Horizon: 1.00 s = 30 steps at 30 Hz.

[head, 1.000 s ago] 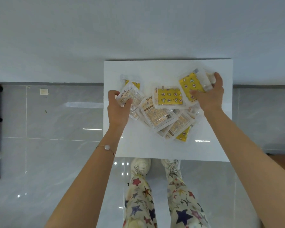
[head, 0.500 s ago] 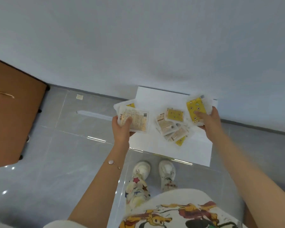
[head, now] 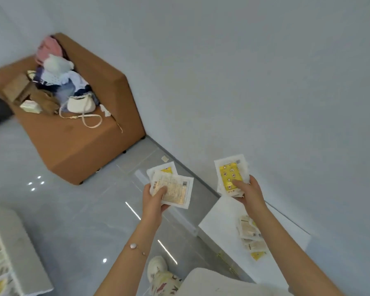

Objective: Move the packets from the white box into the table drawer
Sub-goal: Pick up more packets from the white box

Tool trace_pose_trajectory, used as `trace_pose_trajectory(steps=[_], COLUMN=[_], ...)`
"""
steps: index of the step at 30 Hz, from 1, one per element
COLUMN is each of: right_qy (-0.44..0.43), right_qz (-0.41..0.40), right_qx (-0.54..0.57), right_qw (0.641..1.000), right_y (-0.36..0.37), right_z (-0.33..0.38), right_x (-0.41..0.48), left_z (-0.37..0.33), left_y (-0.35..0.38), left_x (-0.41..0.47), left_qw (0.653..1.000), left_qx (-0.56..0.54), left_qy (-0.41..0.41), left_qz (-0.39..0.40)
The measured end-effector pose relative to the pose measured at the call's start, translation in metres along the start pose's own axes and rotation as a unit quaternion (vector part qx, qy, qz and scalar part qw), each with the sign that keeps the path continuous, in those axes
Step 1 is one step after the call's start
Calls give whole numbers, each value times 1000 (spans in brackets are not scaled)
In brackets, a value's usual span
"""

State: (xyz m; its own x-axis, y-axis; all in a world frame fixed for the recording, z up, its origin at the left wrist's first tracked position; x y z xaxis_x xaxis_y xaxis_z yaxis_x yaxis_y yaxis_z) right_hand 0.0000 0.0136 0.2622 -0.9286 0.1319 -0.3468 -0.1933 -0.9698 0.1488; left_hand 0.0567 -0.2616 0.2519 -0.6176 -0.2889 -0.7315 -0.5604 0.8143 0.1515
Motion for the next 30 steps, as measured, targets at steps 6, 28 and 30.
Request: trace_pose_trajectory(steps=[6, 28, 30], right_qy=[-8, -41, -35], right_qz=[90, 406, 426], right_qx=[-33, -228, -225], right_qw=[995, 884, 876], right_y=[145, 529, 555], right_z=[16, -72, -75], right_x=[-3, -29, -18], left_z=[-76, -147, -153], left_y=[-101, -402, -413], left_x=[-2, 46, 56], left_qw=[994, 926, 914], left_qx=[-82, -269, -296], left_qy=[66, 81, 79], left_qz=[-41, -253, -264])
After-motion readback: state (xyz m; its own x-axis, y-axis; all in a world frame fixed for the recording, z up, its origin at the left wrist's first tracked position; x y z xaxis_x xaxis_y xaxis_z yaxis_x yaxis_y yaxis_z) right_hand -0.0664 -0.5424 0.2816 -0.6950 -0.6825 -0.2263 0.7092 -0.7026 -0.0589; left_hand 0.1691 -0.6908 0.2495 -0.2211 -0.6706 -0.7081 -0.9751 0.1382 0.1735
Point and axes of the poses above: each hand's wrist, its own x-axis towards the middle knuckle, its own y-axis out of the palm, z = x × y, the point moved 4 cm from there along x, towards the middle knuckle, and after that the axes turned 13 degrees about -y, right-handed, at the moved point
